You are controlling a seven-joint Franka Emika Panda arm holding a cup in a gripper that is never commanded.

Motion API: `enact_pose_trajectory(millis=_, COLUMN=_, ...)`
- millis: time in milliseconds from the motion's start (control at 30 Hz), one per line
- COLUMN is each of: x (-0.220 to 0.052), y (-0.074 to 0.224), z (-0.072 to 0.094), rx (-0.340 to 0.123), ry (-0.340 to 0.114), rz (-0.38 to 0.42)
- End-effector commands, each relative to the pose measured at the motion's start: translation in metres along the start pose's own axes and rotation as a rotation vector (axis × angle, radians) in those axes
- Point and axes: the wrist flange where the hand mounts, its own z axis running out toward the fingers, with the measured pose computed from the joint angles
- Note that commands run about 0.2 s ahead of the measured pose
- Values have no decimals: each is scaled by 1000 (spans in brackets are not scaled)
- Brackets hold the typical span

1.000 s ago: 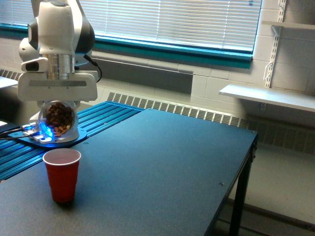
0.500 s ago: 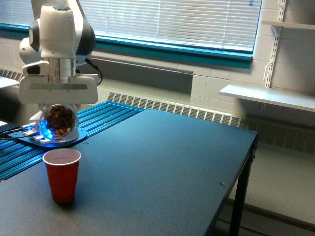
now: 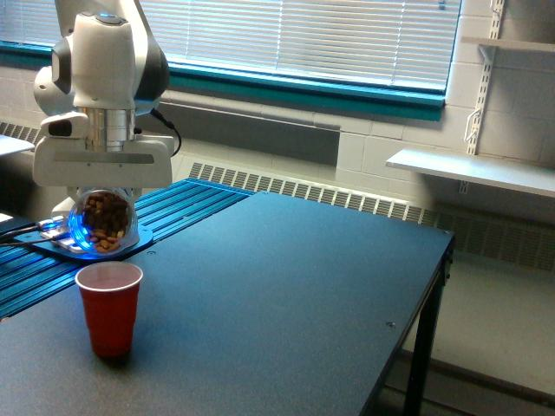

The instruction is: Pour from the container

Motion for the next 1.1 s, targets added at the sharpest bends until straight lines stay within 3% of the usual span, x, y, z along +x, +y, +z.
enact_pose_trajectory(millis=33, x=0, y=-4, z=1, rx=-15, ry=4, rz=3)
enact_pose_trajectory(millis=1100, x=-4, y=-7, z=9, rx=-52, ry=-16, rz=-19)
